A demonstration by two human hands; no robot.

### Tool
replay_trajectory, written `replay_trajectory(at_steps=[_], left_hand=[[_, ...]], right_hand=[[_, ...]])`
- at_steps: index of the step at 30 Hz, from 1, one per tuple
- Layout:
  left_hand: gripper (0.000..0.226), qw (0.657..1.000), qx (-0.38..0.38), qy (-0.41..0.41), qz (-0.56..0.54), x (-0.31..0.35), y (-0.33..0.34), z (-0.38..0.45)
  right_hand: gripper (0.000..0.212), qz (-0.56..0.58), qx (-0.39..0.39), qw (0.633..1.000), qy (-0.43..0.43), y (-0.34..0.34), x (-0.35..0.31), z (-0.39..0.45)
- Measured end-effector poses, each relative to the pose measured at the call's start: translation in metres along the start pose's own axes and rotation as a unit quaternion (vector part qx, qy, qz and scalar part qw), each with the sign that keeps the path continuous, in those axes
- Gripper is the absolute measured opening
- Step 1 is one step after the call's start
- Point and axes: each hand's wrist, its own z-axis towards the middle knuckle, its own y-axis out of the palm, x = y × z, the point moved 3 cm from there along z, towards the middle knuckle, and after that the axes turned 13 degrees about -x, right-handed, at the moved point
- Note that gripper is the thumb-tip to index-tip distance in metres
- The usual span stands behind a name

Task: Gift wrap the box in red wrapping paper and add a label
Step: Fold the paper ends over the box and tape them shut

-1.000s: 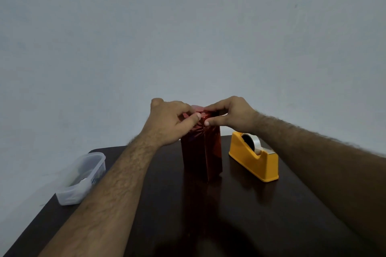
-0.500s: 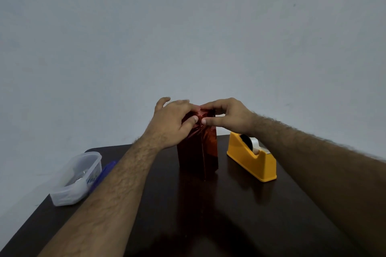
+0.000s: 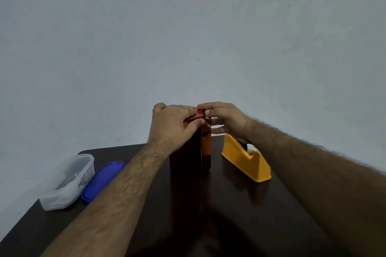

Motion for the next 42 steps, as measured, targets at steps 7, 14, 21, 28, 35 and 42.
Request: replay_trajectory(at_steps=[7, 14, 21, 28, 35, 42], left_hand=[[0.045, 0.999, 0.047, 0.0, 0.016, -0.001, -0.012, -0.002], [0.051, 0.995, 0.051, -0.011, -0.083, -0.006, -0.022, -0.011], [0.053, 0.998, 0.048, -0.021, -0.037, -0.007, -0.018, -0.015], [0.031, 0.996, 0.059, 0.05, -0.038, 0.001, -0.02, -0.028], [0.036, 0.998, 0.047, 0.038, -0.036, 0.0, -0.021, -0.029], [0.039, 0.998, 0.032, 0.034, -0.035, -0.002, -0.02, -0.026]], right_hand=[[0.045, 0.062, -0.022, 0.998, -0.006, 0.008, -0.002, 0.0], [0.043, 0.134, -0.035, 0.99, 0.0, 0.011, 0.001, -0.007], [0.028, 0.036, 0.068, 0.997, 0.006, 0.011, -0.002, -0.011], [0.015, -0.376, 0.276, 0.869, 0.167, -0.047, 0.026, -0.048], [0.023, -0.455, 0.246, 0.767, 0.379, -0.084, 0.051, -0.091], [0.016, -0.227, 0.276, 0.847, 0.395, -0.08, 0.049, -0.094]])
